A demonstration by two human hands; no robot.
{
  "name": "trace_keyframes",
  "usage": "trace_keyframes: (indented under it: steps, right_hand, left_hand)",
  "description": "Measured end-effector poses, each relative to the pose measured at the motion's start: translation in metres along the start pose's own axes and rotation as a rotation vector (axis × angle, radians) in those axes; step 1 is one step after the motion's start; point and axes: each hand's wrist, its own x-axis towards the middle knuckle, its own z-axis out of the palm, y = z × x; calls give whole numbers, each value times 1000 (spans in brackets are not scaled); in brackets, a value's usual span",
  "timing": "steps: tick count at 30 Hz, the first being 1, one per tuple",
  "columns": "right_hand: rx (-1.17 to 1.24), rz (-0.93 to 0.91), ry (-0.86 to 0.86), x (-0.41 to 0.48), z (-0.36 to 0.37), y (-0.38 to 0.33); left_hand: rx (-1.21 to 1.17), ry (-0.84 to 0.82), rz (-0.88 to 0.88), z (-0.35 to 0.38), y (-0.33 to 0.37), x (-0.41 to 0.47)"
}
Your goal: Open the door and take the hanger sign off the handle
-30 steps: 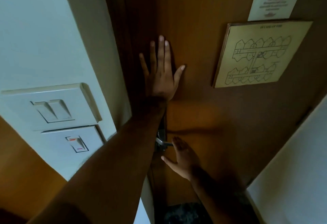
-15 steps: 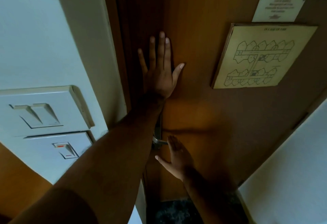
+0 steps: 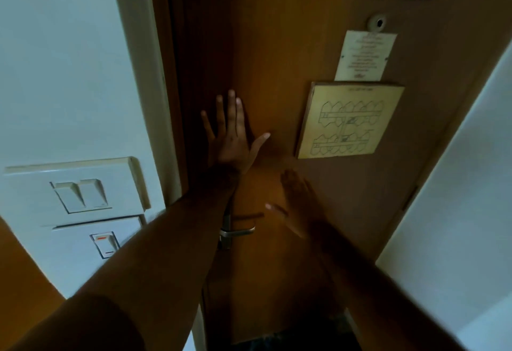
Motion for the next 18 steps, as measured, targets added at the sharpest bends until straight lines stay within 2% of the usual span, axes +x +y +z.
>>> trace_keyframes:
  steps: [3,6,8,18]
  right_hand:
    - [-107,14,76,8,-67,22]
    - [-206,42,140,1,-127,33]
    - [-239,71,197,-10,-163,36]
    - [-300,117,353,-61,-288,40]
  left_hand:
    - [-17,-134,-6,-24,3,-4]
    - [-149,-281,-23,-50,7,0]
    - [-219,-319,-17,-70,10,2]
    - [-269,-223,173,-184,40,26]
